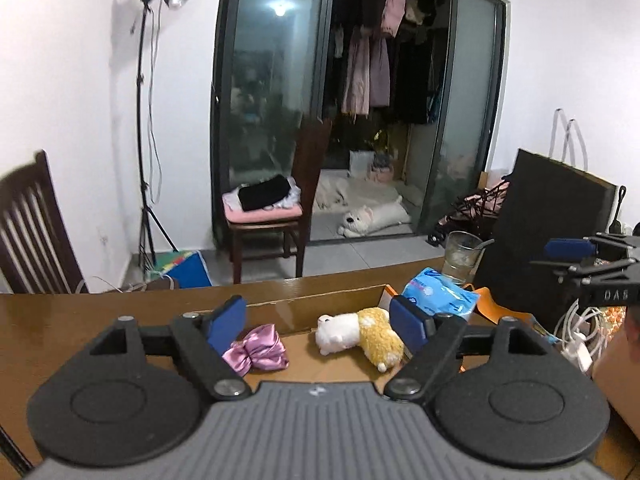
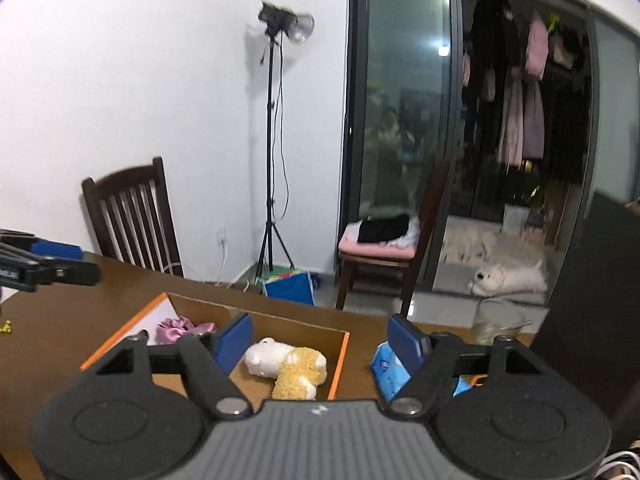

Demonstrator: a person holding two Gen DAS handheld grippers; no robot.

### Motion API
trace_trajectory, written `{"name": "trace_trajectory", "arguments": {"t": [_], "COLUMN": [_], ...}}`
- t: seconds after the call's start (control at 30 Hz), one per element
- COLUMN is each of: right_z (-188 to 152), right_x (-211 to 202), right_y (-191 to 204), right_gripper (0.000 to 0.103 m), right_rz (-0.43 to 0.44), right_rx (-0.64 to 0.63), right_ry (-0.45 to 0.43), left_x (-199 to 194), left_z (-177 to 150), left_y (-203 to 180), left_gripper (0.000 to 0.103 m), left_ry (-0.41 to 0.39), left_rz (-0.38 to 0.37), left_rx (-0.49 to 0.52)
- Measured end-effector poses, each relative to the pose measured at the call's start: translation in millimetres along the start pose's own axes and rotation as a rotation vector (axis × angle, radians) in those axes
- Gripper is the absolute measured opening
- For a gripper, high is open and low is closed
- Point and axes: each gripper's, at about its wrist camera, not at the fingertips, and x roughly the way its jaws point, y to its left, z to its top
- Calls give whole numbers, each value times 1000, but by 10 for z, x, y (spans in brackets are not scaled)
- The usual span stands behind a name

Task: Organize soft objects
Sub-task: 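Carry the plush lamb into the cardboard box and open both grippers, then move both grippers back toward the light blue fluffy plush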

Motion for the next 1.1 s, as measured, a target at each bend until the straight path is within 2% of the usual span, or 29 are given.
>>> {"name": "trace_trajectory", "arguments": {"t": [0.13, 0.27, 0.47, 0.57, 0.67, 0.77, 0.83, 0.9, 1.0, 1.03, 1.1], "right_z": [-88, -366, -1083, -1489, -1932, -2305, -2440, -2481, -2449, -2442, -2427], "right_x": [-424, -870, -1408, -1618, -1697, -1708, -1668, -1608, -1564, -1553, -1489], "right_y": [36, 166, 507, 733, 895, 983, 1043, 1105, 1204, 1243, 1354], "right_gripper": [76, 80, 84, 86, 85, 85, 85, 85, 82, 79, 67], "right_rz": [11, 58, 98, 124, 162, 183, 184, 187, 198, 215, 272], "right_rx": [-2, -8, -73, -85, -33, 52, 69, 66, 48, 49, 63], "right_ry": [-39, -83, -118, -133, -95, -34, 0, 23, 9, -2, -2], "left_x": [-476, -903, -1379, -1519, -1601, -1623, -1632, -1600, -1524, -1468, -1372], "left_z": [-286, -792, -1675, -2124, -2500, -2697, -2755, -2769, -2777, -2784, -2784], "left_y": [-148, -294, -461, -521, -469, -381, -300, -262, -197, -180, -154], "left_gripper": [84, 85, 90, 90, 90, 90, 90, 90, 90, 90, 90], "left_ry": [-42, -83, -154, -144, -98, -53, -34, -29, -26, -16, 3], "left_rz": [-11, -16, 45, 67, 67, 89, 94, 108, 101, 93, 81], "left_rx": [7, 0, 4, -22, -88, -116, -115, -114, -133, -145, -156]}}
